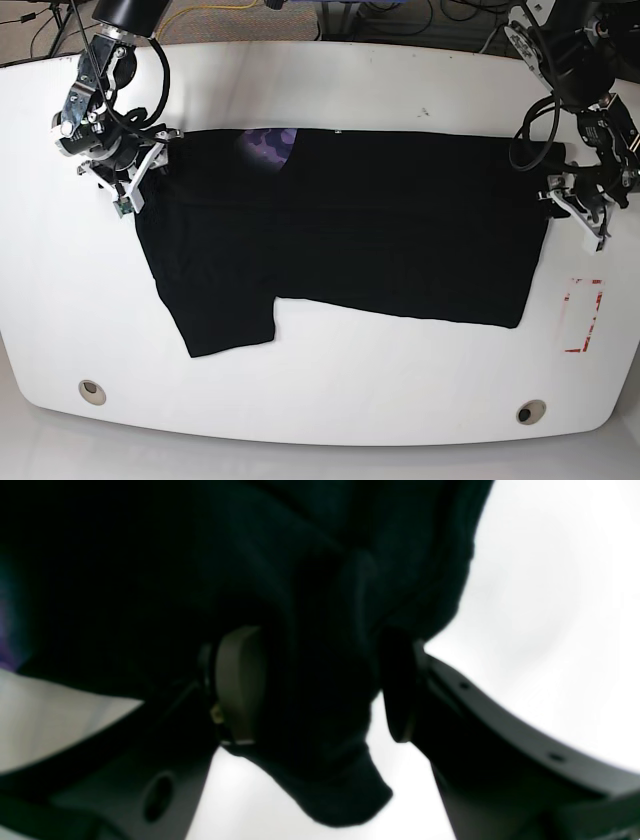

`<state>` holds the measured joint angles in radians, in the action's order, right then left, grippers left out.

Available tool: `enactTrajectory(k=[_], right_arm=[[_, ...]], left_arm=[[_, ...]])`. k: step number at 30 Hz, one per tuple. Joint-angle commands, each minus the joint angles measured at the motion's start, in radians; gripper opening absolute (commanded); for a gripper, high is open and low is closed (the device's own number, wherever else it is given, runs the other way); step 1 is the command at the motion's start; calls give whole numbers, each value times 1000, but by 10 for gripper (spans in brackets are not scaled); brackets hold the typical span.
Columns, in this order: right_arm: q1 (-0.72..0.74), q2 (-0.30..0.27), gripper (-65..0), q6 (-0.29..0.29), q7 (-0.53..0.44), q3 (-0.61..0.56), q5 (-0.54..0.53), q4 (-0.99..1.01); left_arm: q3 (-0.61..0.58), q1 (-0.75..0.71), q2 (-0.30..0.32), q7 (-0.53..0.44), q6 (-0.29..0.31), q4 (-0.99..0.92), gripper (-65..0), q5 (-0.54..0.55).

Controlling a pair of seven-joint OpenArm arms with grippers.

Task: Layout the t-shirt on the table in an organized manner, then fold the t-shirt properly
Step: 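Hold the edge with both grippers and pull them apart to tension it, then hold the t-shirt edge taut between both grippers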

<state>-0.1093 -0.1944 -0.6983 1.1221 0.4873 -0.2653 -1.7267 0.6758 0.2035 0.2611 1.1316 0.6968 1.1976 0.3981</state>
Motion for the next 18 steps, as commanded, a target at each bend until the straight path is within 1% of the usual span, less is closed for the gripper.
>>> enactTrajectory(k=[1, 3, 5, 14, 18], right_arm=[[10, -14, -308, 0, -17, 4, -10, -20], [10, -14, -308, 0, -17, 4, -10, -20], [10, -14, -308, 0, -17, 4, -10, -20], [12, -14, -308, 0, -17, 4, -10, -20], [12, -14, -308, 0, -17, 4, -10, -20]], left_arm=[[2, 20, 22, -15, 1, 20, -458, 15], [2, 20, 22, -14, 1, 20, -512, 15], [-3, 20, 24, -12, 1, 20, -543, 15], [-5, 14, 24, -8, 1, 21, -542, 15], [-5, 14, 25, 20, 1, 21, -540, 15]])
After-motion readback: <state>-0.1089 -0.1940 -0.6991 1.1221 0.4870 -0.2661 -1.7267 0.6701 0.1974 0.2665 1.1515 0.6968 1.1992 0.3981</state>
